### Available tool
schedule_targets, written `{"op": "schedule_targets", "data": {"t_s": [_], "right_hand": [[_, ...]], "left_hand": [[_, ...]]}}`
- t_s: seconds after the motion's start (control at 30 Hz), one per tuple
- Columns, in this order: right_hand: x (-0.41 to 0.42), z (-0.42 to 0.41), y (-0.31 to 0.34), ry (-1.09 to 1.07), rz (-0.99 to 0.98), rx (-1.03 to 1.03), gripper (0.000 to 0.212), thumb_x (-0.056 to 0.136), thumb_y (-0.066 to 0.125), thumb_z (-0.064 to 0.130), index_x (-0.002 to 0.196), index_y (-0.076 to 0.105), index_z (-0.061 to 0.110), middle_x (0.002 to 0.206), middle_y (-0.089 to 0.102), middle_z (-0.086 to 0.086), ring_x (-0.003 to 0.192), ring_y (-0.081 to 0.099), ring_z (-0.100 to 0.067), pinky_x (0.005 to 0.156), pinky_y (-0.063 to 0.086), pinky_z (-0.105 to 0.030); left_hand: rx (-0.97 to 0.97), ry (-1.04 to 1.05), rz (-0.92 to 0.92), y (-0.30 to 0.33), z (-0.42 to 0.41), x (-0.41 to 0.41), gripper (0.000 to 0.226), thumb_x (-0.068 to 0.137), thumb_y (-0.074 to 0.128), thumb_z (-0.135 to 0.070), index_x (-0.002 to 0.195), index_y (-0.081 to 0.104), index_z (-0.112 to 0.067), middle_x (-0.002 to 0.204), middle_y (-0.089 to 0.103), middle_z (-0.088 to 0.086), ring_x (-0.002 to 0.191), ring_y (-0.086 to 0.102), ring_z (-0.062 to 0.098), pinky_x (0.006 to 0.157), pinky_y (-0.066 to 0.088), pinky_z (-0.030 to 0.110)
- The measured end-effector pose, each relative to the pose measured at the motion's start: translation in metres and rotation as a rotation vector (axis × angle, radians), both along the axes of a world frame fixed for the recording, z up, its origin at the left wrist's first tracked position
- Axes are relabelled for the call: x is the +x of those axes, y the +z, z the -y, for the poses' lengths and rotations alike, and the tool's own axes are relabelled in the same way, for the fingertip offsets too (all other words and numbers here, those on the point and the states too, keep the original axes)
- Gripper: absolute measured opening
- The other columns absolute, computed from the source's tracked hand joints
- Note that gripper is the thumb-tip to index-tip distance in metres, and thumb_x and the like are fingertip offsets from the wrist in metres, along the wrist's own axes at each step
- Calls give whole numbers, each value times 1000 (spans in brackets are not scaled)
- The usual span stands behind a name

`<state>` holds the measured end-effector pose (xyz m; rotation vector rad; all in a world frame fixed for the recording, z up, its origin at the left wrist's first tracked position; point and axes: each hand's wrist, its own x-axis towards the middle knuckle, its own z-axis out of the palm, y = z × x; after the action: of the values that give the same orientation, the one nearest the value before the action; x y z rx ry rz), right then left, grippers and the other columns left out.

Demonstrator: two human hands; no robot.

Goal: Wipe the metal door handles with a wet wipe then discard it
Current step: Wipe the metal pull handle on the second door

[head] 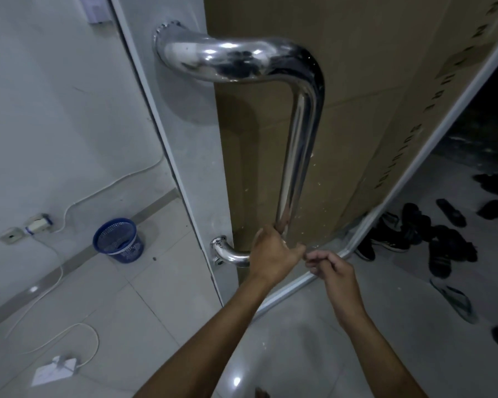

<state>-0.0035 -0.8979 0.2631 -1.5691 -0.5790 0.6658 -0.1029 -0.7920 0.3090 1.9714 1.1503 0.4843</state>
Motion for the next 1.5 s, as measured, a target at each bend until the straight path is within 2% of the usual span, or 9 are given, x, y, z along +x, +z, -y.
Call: {"op": "schedule_targets", "data": {"t_s": [0.13,0.23,0.33,0.43,0.6,0.83,0.97,1.2,1.5], "right_hand": [[-8,-1,3,2,-24,7,42,94,42,-8,79,72,17,78,73,7,74,64,-4,71,51,-14],[-15,-2,7,-1,-7,16,42,93,43,-7,79,72,19,81,73,7,74,65,-4,70,51,-14],[-28,-5,10,-13,57,-2,43,92,43,-5,82,71,25,83,72,11,77,65,-2,72,51,-15],[-51,-9,14,-54,160,-24,38,92,49,-1,88,69,32,86,70,17,85,65,2,74,47,-10],[-98,-8,18,-99,256,-33,34,94,54,1,107,69,28,103,65,24,99,58,15,79,39,2],[-150,-18,26,-130,-87,-126,42,102,40,16,142,47,25,130,47,21,121,43,6,89,28,1],[-166,-40,37,-161,-404,-96,44,103,35,26,147,38,31,133,42,18,130,39,-6,100,28,-24],[-174,-73,33,-337,-651,143,32,104,43,17,133,55,10,132,61,-9,124,55,-20,112,37,-37],[-182,-85,29,-473,-1035,330,27,101,51,18,116,63,0,100,75,-10,91,72,-14,70,58,-22]], "left_hand": [[-364,-136,301,9,-6,-14,29,76,49,-44,104,44,-50,97,56,-32,90,54,-15,71,38,9],[-376,-220,273,6,-8,-28,20,83,35,-43,98,49,-46,95,54,-22,87,50,-10,82,39,17],[-86,-371,62,0,-7,-47,33,92,29,-38,117,44,-21,112,50,-4,96,47,-13,91,34,4],[386,-471,-310,-12,-10,-64,56,101,30,-32,149,24,-4,150,37,13,137,37,19,120,12,32],[662,-568,-633,-6,-19,-80,55,104,19,-29,151,17,-1,158,24,13,142,29,22,120,2,36],[215,-603,-382,15,-37,-94,45,106,23,-25,146,36,-11,152,39,4,134,39,16,107,15,20],[22,-631,-329,21,-44,-104,34,97,14,-34,99,43,-16,115,55,2,103,47,14,85,21,-2],[27,-698,-254,21,-51,-116,46,107,17,-25,150,32,-20,157,30,-4,142,25,4,108,6,10],[103,-727,-153,15,-57,-123,43,106,21,-21,141,46,-15,148,44,-1,135,38,9,93,3,-9]]}}
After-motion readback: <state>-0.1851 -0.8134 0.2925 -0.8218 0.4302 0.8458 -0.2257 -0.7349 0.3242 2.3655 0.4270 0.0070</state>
